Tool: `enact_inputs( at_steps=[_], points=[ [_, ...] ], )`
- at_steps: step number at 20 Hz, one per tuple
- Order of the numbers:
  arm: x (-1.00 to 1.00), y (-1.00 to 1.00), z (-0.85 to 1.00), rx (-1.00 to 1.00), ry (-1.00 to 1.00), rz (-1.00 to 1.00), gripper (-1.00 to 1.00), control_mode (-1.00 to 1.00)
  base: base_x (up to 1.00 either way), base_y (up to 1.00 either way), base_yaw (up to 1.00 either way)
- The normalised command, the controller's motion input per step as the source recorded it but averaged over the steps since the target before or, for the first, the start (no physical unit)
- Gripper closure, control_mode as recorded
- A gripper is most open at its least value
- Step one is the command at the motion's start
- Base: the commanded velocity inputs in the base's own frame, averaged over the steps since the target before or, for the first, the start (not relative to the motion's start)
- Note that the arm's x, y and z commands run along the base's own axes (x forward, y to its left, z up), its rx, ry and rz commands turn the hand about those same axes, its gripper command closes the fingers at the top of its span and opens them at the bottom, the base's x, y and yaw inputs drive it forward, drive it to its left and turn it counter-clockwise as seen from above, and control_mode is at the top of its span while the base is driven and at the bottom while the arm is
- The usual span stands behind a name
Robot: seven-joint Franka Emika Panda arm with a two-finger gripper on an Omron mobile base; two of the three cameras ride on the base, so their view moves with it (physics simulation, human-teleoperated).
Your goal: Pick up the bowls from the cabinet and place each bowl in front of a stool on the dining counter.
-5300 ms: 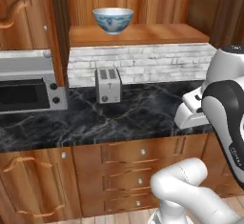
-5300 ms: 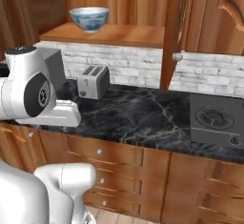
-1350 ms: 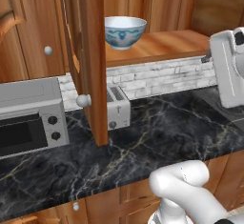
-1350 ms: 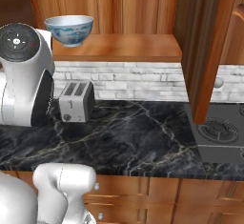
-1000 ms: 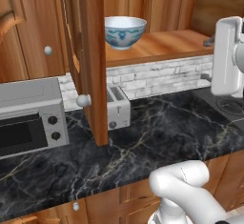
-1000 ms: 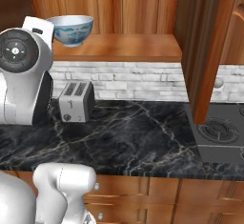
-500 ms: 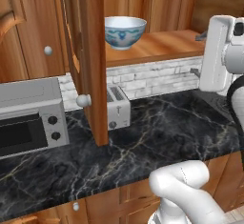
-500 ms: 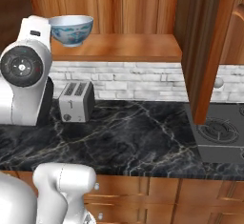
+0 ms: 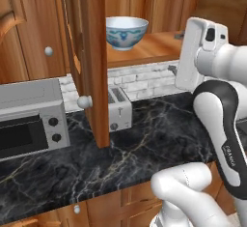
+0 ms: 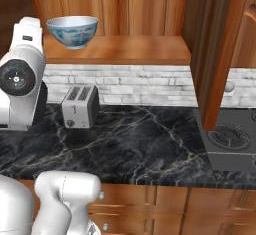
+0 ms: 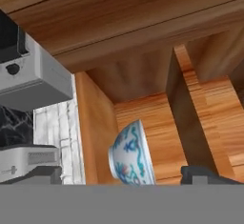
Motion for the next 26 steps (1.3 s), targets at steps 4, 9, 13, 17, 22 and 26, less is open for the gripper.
enact_inputs(
  at_steps=[4, 9, 13, 17, 22, 26],
  points=[
    [0.66, 0.18, 0.12, -0.04, 0.0, 0.0, -1.0, -1.0, 0.0, 0.0, 0.0],
    [0.76, 0.01, 0.01, -0.03, 0.02, 0.0, -1.0, -1.0, 0.0, 0.0, 0.0],
    [0.69, -0.01, 0.0, 0.0, 0.0, 0.01, -1.0, -1.0, 0.0, 0.0, 0.0],
    [0.51, -0.01, 0.0, 0.0, 0.0, 0.01, -1.0, -1.0, 0.0, 0.0, 0.0],
    [0.54, -0.1, 0.0, 0.0, 0.0, 0.03, -1.0, -1.0, 0.0, 0.0, 0.0],
    [0.63, -0.15, 0.0, 0.0, 0.09, 0.06, -1.0, -1.0, 0.0, 0.0, 0.0]
  ],
)
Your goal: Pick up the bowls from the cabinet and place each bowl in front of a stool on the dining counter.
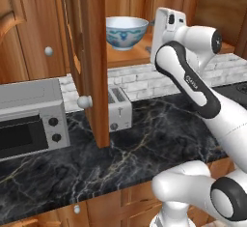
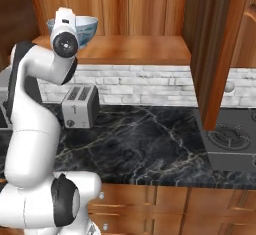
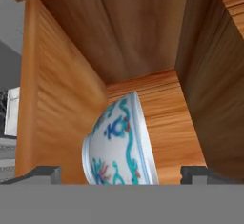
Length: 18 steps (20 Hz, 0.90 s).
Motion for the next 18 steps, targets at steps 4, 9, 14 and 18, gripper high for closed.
enact_inputs(
  at_steps=[4, 9, 14, 18],
  points=[
    [0.47, -0.14, 0.0, 0.0, 0.05, 0.03, -1.0, -1.0, 0.0, 0.0, 0.0],
    [0.32, -0.11, 0.0, 0.0, 0.0, 0.02, -1.0, -1.0, 0.0, 0.0, 0.0],
    [0.02, 0.0, 0.0, 0.0, 0.0, 0.04, -1.0, -1.0, 0.0, 0.0, 0.0],
    [0.17, 0.0, 0.0, -0.07, 0.0, 0.03, -1.0, -1.0, 0.0, 0.0, 0.0]
  ],
)
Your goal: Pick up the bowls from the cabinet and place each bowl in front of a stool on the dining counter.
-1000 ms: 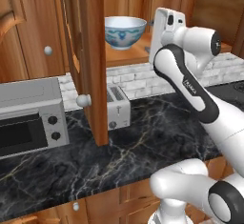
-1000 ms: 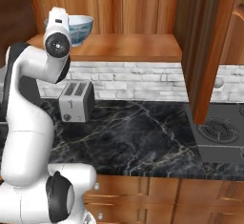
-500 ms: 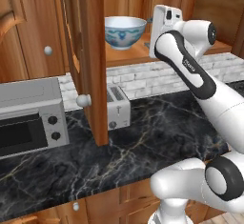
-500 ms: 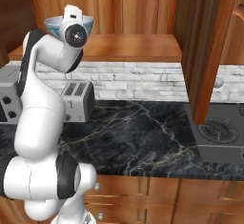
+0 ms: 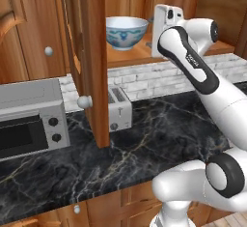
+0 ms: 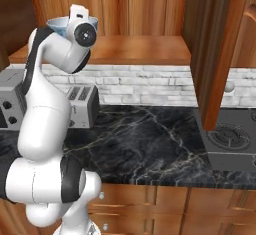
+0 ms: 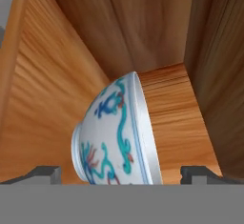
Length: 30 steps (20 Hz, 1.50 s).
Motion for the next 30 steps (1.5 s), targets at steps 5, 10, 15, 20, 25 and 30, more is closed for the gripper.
enact_inputs(
  at_steps=[5, 10, 15, 20, 25, 30],
  points=[
    [0.23, 0.0, 0.0, -0.03, 0.0, 0.05, -1.0, -1.0, 0.0, 0.0, 0.0],
    [0.01, 0.0, 0.0, 0.0, 0.0, 0.01, -1.0, -1.0, 0.0, 0.0, 0.0],
    [0.09, 0.0, 0.0, -0.03, 0.0, 0.0, -1.0, -1.0, 0.0, 0.0, 0.0],
    [0.24, 0.06, 0.0, -0.06, 0.0, 0.0, -1.0, -1.0, 0.0, 0.0, 0.0],
    [0.19, 0.08, 0.0, -0.03, 0.0, 0.0, -1.0, -1.0, 0.0, 0.0, 0.0],
    [0.22, 0.02, 0.0, -0.05, 0.0, 0.0, -1.0, -1.0, 0.0, 0.0, 0.0]
  ],
)
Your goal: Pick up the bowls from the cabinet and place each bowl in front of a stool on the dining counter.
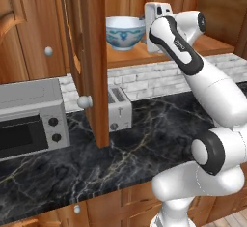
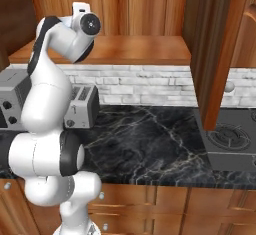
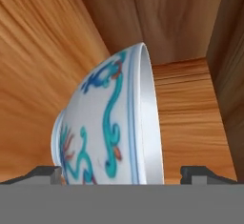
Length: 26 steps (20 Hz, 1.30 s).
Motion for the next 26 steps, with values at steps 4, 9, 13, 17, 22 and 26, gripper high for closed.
enact_inputs(
  at_steps=[4, 9, 13, 17, 22, 26],
  points=[
    [0.24, 0.03, -0.03, -0.05, 0.02, 0.0, -1.0, -1.0, 0.0, 0.0, 0.0],
    [0.16, 0.05, 0.0, -0.01, 0.01, 0.0, -1.0, -1.0, 0.0, 0.0, 0.0],
    [0.03, 0.0, 0.0, 0.0, 0.01, 0.0, -1.0, -1.0, 0.0, 0.0, 0.0],
    [0.0, 0.06, 0.0, 0.0, 0.04, 0.0, -1.0, -1.0, 0.0, 0.0, 0.0],
    [0.0, 0.12, -0.01, 0.0, 0.05, 0.0, 1.0, -1.0, 0.0, 0.0, 0.0],
    [0.0, 0.04, 0.0, 0.0, 0.01, 0.0, 1.0, -1.0, 0.0, 0.0, 0.0]
  ],
)
